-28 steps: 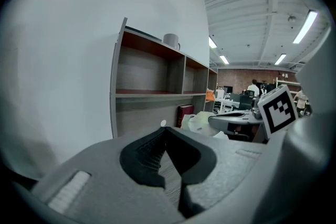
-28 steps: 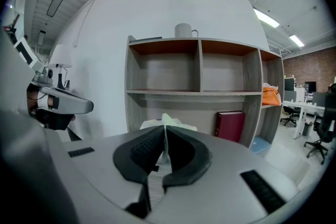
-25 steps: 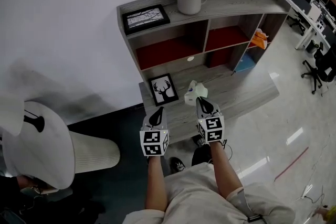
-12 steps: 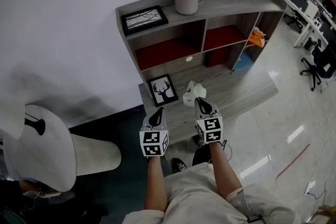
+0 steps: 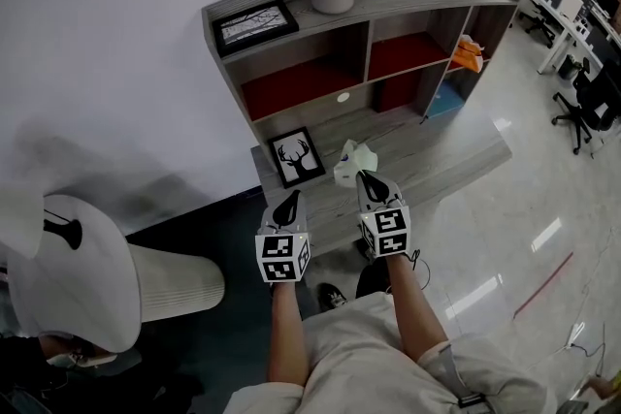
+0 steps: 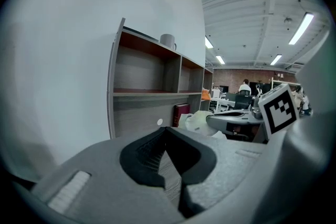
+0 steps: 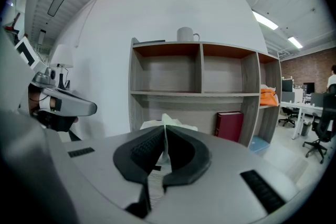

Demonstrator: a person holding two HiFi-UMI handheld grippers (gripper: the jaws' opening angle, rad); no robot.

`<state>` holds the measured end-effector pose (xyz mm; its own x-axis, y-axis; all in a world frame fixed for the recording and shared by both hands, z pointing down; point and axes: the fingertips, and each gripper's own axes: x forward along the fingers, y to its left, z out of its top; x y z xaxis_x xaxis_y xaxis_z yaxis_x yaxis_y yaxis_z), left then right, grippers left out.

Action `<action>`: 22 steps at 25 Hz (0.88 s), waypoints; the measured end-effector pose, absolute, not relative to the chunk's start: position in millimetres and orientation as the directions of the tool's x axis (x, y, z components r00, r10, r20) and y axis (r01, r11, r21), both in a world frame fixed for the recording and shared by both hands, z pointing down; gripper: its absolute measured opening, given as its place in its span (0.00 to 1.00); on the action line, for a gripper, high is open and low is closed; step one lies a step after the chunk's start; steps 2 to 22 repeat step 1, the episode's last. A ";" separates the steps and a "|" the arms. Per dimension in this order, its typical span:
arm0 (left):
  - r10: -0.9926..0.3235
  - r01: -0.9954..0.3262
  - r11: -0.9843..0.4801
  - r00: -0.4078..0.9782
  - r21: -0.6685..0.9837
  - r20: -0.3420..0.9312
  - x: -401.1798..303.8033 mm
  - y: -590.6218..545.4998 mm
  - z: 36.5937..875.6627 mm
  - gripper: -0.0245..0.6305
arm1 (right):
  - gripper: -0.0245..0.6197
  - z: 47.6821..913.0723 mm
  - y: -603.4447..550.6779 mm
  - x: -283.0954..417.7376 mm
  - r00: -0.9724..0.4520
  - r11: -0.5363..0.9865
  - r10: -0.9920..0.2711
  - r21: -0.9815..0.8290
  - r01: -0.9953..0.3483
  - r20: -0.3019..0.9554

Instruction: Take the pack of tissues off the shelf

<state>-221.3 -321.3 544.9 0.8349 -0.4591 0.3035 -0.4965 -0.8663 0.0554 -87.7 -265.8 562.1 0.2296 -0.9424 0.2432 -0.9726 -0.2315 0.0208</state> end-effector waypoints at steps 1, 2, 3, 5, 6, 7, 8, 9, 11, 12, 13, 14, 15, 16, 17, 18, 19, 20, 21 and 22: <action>-0.457 -0.494 -0.868 0.836 0.055 0.304 -220.8 -319.2 545.5 0.05 | 0.07 563.1 -263.9 -87.7 0.232 -0.234 -0.941 0.021 -0.972 0.245; -0.457 -0.494 -0.868 0.836 0.055 0.304 -220.8 -319.2 545.5 0.05 | 0.07 563.1 -263.9 -87.7 0.232 -0.234 -0.941 0.021 -0.972 0.245; -0.457 -0.494 -0.868 0.836 0.055 0.304 -220.8 -319.2 545.5 0.05 | 0.07 563.1 -263.9 -87.7 0.232 -0.234 -0.941 0.021 -0.972 0.245; -0.457 -0.494 -0.868 0.836 0.055 0.304 -220.8 -319.2 545.5 0.05 | 0.07 563.1 -263.9 -87.7 0.232 -0.234 -0.941 0.021 -0.972 0.245; -0.457 -0.494 -0.868 0.836 0.055 0.304 -220.8 -319.2 545.5 0.05 | 0.07 563.1 -263.9 -87.7 0.232 -0.234 -0.941 0.021 -0.972 0.245; -0.457 -0.494 -0.868 0.836 0.055 0.304 -220.8 -319.2 545.5 0.05 | 0.07 563.1 -263.9 -87.7 0.232 -0.234 -0.941 0.021 -0.972 0.245; -0.457 -0.494 -0.868 0.836 0.055 0.304 -220.8 -319.2 545.5 0.05 | 0.07 563.1 -263.9 -87.7 0.232 -0.234 -0.941 0.021 -0.972 0.245; -0.457 -0.494 -0.868 0.836 0.055 0.304 -220.8 -319.2 545.5 0.05 | 0.07 563.1 -263.9 -87.7 0.232 -0.234 -0.941 0.021 -0.972 0.245; -0.457 -0.494 -0.868 0.836 0.055 0.304 -220.8 -319.2 545.5 0.05 | 0.07 563.1 -263.9 -87.7 0.232 -0.234 -0.941 0.021 -0.972 0.245; -0.457 -0.494 -0.868 0.836 0.055 0.304 -220.8 -319.2 545.5 0.05 | 0.07 563.1 -263.9 -87.7 0.232 -0.234 -0.941 0.021 -0.972 0.245; -0.457 -0.494 -0.868 0.836 0.055 0.304 -220.8 -319.2 545.5 0.05 | 0.07 563.1 -263.9 -87.7 0.232 -0.234 -0.941 0.021 -0.972 0.245; -0.457 -0.494 -0.868 0.836 0.055 0.304 -220.8 -319.2 545.5 0.05 | 0.07 563.1 -263.9 -87.7 0.232 -0.234 -0.941 0.021 -0.972 0.245; -0.457 -0.494 -0.868 0.836 0.055 0.304 -220.8 -319.2 545.5 0.05 | 0.07 563.1 -263.9 -87.7 0.232 -0.234 -0.941 0.021 -0.972 0.245; -0.457 -0.494 -0.868 0.836 0.055 0.304 -220.8 -319.2 545.5 0.05 | 0.07 563.1 -263.9 -87.7 0.232 -0.234 -0.941 0.021 -0.972 0.245; -0.457 -0.494 -0.868 0.836 0.055 0.304 -220.8 -319.2 545.5 0.05 | 0.07 563.1 -263.9 -87.7 0.232 -0.234 -0.941 0.021 -0.972 0.245; -0.457 -0.494 -0.868 0.836 0.055 0.304 -220.8 -319.2 545.5 0.05 | 0.07 563.1 -263.9 -87.7 0.232 -0.234 -0.941 0.021 -0.972 0.245; -0.457 -0.494 -0.868 0.836 0.055 0.304 -220.8 -319.2 545.5 0.05 | 0.07 563.1 -263.9 -87.7 0.232 -0.234 -0.941 0.021 -0.972 0.245; -0.457 -0.494 -0.868 0.836 0.055 0.304 -220.8 -319.2 545.5 0.05 | 0.07 563.1 -263.9 -87.7 0.232 -0.234 -0.941 0.021 -0.972 0.245; -0.457 -0.494 -0.868 0.836 0.055 0.304 -220.8 -319.2 545.5 0.05 | 0.07 563.1 -263.9 -87.7 0.232 -0.234 -0.941 0.021 -0.972 0.245; -0.457 -0.494 -0.868 0.836 0.055 0.304 -220.8 -319.2 545.5 0.05 | 0.07 563.1 -263.9 -87.7 0.232 -0.234 -0.941 0.021 -0.972 0.245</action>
